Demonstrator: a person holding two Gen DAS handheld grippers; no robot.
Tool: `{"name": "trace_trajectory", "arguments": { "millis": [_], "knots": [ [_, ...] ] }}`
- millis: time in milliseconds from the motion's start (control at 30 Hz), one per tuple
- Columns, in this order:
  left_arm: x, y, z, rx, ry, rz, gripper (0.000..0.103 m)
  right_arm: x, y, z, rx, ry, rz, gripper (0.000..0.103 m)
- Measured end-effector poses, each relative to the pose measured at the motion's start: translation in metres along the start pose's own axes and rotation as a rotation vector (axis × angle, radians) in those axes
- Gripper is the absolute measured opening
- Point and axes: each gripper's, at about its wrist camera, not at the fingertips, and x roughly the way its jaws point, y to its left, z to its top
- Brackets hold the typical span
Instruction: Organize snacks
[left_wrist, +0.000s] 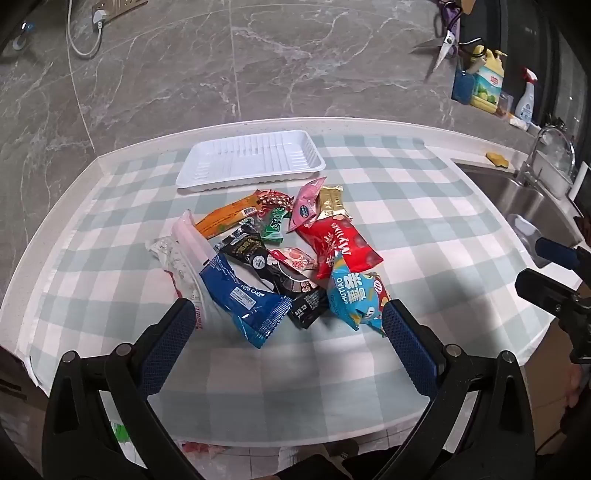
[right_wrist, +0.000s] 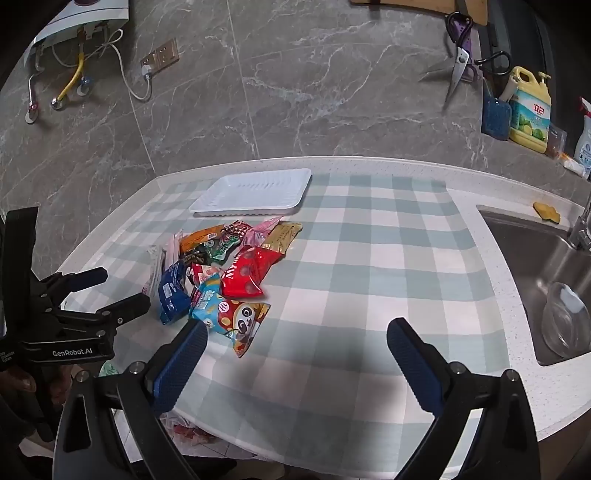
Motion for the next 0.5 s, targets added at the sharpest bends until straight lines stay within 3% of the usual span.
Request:
{"name": "trace_trajectory", "arguments": {
  "millis": [33, 500],
  "knots": [
    [0.0000, 0.0003, 0.0001, -0.001, 0.000, -0.004, 0.102, 0.0013, -0.0001, 0.0006, -0.001, 0.031, -0.006, 0.100],
    [0.0015, 0.0051, -0.0015, -0.003, 0.001, 0.006, 0.102, 0.0048, 0.0022, 0.0019, -0.005, 0.024, -0.001, 0.100]
  ]
}}
